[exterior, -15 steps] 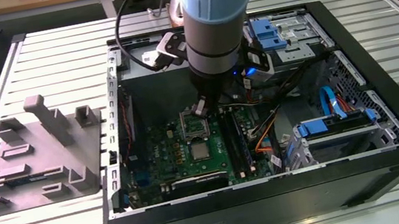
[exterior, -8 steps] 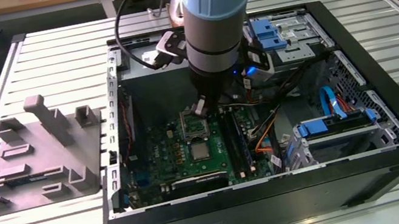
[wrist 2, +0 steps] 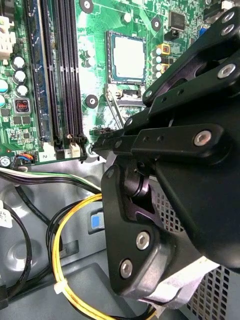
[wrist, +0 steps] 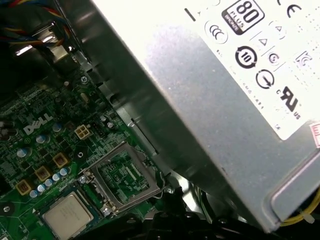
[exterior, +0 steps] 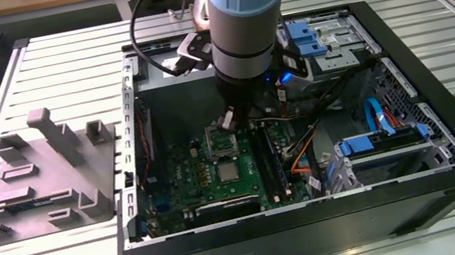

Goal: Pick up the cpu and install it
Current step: 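Close the cpu cover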

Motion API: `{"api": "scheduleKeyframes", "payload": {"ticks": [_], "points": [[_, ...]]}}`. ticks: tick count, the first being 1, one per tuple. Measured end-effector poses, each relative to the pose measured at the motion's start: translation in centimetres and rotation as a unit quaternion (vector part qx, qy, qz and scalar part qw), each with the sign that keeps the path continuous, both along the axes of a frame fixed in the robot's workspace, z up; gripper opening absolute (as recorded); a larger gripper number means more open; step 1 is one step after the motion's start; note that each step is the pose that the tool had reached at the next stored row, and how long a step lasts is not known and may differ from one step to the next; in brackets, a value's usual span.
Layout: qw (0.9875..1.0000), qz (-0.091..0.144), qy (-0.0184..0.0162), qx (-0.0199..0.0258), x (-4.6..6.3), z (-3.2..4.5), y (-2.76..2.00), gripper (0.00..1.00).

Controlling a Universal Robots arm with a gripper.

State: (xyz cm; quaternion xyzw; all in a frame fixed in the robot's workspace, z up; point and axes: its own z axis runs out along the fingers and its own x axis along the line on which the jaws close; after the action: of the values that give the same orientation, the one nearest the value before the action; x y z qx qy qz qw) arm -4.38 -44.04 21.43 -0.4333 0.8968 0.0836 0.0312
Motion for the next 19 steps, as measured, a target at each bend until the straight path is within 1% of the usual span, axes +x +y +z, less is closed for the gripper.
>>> {"api": "scheduleKeyframes", "payload": {"ticks": [12,19], "points": [[0.9999,0.000,0.0007,-0.0107,0.00,0.71,0.06,0.11],[0.9999,0.000,0.0011,-0.0148,0.00,1.05,0.10,0.11]]}}
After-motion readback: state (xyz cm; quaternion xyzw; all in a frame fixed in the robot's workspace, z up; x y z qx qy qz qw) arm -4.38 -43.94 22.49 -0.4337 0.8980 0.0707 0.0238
